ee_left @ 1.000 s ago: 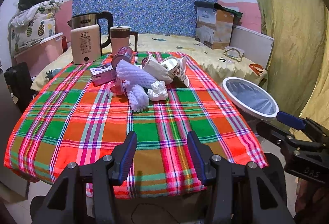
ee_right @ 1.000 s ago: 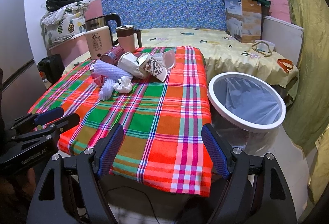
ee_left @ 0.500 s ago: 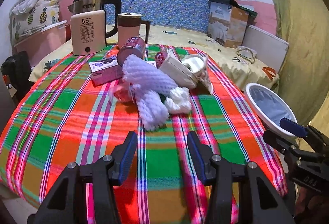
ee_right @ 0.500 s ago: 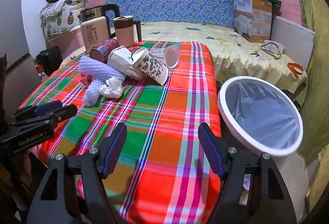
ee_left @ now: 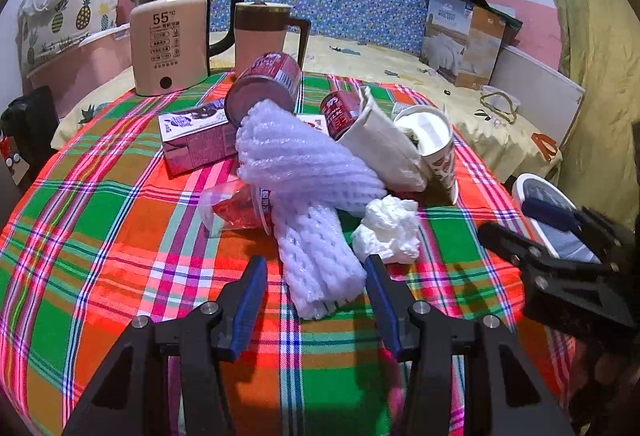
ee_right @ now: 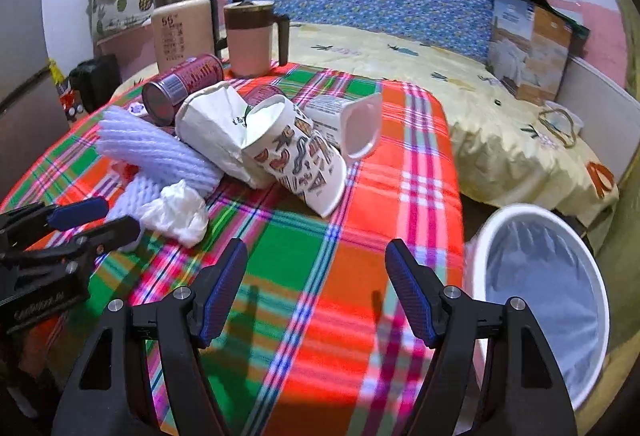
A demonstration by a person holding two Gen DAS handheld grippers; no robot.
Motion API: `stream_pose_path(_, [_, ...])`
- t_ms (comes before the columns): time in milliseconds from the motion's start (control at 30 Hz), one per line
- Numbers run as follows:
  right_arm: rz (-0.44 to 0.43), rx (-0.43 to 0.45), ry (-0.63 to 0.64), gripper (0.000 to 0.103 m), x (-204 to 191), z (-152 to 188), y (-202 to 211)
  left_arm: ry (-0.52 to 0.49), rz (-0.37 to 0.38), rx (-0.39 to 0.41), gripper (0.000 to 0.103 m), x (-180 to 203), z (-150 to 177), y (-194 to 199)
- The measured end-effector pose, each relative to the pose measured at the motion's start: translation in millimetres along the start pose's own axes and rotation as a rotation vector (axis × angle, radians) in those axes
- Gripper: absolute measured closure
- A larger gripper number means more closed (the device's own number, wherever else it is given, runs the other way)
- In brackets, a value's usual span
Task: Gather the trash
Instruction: 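Grasp the patterned paper cups with the right gripper while the left grasps the white foam net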
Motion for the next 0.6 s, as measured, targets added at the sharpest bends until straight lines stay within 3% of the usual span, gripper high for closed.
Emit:
stream_pose_path(133, [0.002,-0.03,0.036,0.03,0,-7,-15,-0.005,0.0,-0.014,0.067,-2,1,-8])
stream_pose_path(400, [0.025,-0.04,0.079,0.03,3,-27,-30,-0.006,0.028,-0.008,0.075,-5,4,-9])
stream_pose_path(500, [0.015,-0.026,0.076,0.045,6,-33,-30,-0.005,0.038,-0.004,0.076,-7,5,-6])
stream_pose_path(567, [0.001,-0.015,0.063,0.068,7,-36,-27,-0.003,0.045,-0.003,0.076,-7,8,-4])
stream_pose_path(600, [-0.004,-0.013,0.057,0.073,8,-38,-27,-0.002,0.048,-0.002,0.077,-7,9,-4])
Point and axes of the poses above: each gripper's, at about its wrist camera, not at the fingertips, and y roughly against the way its jaws point, x to its right, z to its underside, the point moved 7 cm from there along -y, roughly the way its jaws point, and after that the axes turned 6 degrees about -z, right-handed, at the moved point
